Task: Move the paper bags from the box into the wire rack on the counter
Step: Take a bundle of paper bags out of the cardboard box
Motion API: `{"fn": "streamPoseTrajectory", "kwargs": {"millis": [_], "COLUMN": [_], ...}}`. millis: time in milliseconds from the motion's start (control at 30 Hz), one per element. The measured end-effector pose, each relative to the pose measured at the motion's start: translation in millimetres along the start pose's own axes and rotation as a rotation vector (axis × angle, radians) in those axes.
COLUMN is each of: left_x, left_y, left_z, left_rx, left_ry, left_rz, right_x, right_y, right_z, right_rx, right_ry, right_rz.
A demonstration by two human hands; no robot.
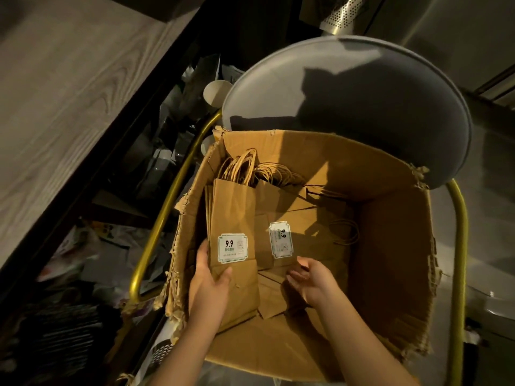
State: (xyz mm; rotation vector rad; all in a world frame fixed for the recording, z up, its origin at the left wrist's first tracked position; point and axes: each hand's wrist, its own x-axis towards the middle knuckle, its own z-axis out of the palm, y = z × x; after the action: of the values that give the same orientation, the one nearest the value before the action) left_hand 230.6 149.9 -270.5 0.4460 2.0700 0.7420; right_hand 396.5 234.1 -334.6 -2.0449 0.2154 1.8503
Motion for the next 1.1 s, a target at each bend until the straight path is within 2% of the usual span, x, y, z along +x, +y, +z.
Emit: {"fn": "streamPoseTrajectory", "kwargs": {"millis": [200,567,633,833,1100], "left_x": [0,-3,-3,-2,-1], "left_y": [1,-1,-1,0,-4], "left_z": [0,-4,-4,-2,-2], "left_rx": [0.015,-0.029,-0.029,-0.021,0.01], "left_ry": [-0.003,-0.034,-0.032,-0.025,-0.009], "left_rz": [-0.016,-0.01,-0.012,-0.024,-0.018], "right_x": [1,2,4,3,2], "right_y": [-2,-25,-27,-19,-12], "right_z": [12,43,41,10,-29], "right_rx": [0.235,0.172,0.162,0.003,-0.054], "right_ry": [-0.033,-0.015,0.041,0.397,0.402], "right_rz": [0.055,-0.03,-0.088,-0.444,-0.513]}}
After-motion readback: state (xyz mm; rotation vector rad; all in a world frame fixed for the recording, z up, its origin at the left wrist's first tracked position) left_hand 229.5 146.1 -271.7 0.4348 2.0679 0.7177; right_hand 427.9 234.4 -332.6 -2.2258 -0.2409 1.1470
